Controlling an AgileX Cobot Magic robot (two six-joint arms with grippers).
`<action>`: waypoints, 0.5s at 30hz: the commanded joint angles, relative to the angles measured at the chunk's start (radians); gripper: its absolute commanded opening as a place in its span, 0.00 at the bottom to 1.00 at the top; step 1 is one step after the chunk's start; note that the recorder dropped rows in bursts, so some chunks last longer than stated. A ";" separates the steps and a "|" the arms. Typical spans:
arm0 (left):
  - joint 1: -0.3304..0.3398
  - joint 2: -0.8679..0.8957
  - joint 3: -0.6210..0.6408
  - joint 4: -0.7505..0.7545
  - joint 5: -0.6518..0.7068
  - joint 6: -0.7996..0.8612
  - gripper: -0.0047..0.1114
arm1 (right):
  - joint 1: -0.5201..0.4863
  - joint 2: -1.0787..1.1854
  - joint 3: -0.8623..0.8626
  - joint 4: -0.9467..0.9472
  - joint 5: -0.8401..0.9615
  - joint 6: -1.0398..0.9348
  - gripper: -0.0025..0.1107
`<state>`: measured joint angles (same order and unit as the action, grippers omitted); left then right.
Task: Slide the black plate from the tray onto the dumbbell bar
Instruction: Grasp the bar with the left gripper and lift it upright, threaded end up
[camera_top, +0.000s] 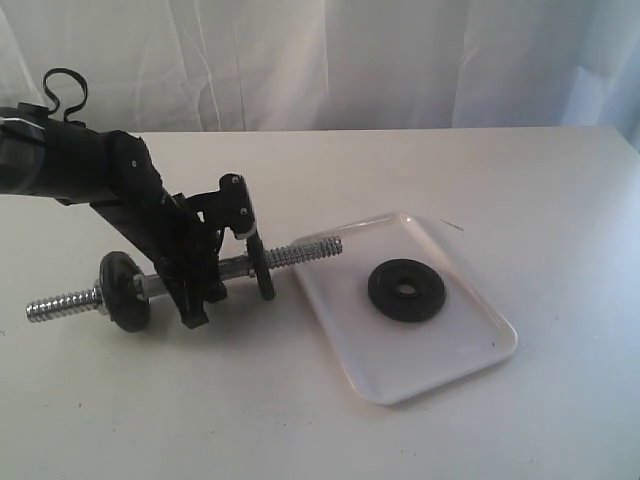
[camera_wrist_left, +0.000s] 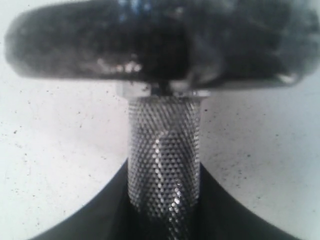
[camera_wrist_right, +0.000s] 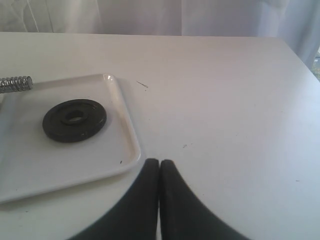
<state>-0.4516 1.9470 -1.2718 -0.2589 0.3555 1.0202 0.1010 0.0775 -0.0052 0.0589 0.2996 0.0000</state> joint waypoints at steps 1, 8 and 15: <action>-0.001 -0.111 -0.019 -0.108 -0.027 -0.016 0.04 | -0.003 -0.004 0.005 -0.008 -0.009 0.000 0.02; -0.001 -0.192 0.043 -0.145 -0.054 -0.016 0.04 | -0.003 -0.004 0.005 -0.008 -0.009 0.000 0.02; -0.001 -0.267 0.155 -0.188 -0.092 -0.016 0.04 | -0.003 -0.004 0.005 -0.008 -0.009 0.000 0.02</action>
<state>-0.4516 1.7686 -1.1343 -0.3589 0.3192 1.0136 0.1010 0.0775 -0.0052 0.0589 0.2996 0.0000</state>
